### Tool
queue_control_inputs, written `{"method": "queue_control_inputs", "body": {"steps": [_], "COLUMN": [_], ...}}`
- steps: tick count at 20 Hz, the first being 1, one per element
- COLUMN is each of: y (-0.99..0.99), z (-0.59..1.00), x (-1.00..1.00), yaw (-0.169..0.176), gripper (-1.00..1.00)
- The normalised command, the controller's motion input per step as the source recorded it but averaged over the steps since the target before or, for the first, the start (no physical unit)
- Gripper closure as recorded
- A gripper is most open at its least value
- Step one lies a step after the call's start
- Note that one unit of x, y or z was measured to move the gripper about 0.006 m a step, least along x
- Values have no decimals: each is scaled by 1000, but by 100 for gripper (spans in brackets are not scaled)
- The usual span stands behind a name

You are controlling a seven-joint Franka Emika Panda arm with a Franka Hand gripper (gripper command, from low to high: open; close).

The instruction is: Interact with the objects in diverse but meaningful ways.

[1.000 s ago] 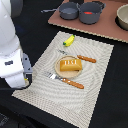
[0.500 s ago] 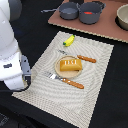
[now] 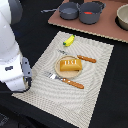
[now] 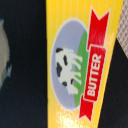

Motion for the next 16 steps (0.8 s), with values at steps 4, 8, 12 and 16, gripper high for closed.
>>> {"method": "queue_control_inputs", "body": {"steps": [4, 8, 12, 16], "y": [0, 0, 0, 0], "z": [-114, -144, -176, -183], "x": [-243, -251, -244, -164], "yaw": [28, 30, 29, 27], "gripper": [100, 100, 100, 100]}}
